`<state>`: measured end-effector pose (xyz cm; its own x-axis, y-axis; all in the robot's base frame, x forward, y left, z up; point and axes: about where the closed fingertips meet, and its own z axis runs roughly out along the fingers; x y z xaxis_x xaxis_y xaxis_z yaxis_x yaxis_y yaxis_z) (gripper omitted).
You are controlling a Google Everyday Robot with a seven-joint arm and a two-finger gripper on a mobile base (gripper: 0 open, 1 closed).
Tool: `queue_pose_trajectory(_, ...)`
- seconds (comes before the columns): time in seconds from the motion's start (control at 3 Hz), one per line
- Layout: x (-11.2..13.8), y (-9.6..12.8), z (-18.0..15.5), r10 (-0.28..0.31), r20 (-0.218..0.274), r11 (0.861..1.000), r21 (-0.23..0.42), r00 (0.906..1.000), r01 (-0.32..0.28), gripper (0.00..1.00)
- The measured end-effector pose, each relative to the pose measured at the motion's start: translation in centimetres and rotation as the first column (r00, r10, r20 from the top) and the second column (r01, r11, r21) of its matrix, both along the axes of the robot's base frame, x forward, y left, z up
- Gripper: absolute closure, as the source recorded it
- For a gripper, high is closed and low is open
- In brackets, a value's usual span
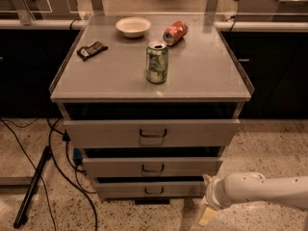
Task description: Open bottom drawer
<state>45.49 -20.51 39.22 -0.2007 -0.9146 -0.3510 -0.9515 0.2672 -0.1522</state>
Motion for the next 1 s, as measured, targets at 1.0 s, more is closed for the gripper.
queue_pose_trajectory(1.0,-0.9,-1.3,-10.3,-0.035,-0.077,0.999,0.012,0.9964,0.036,0.00)
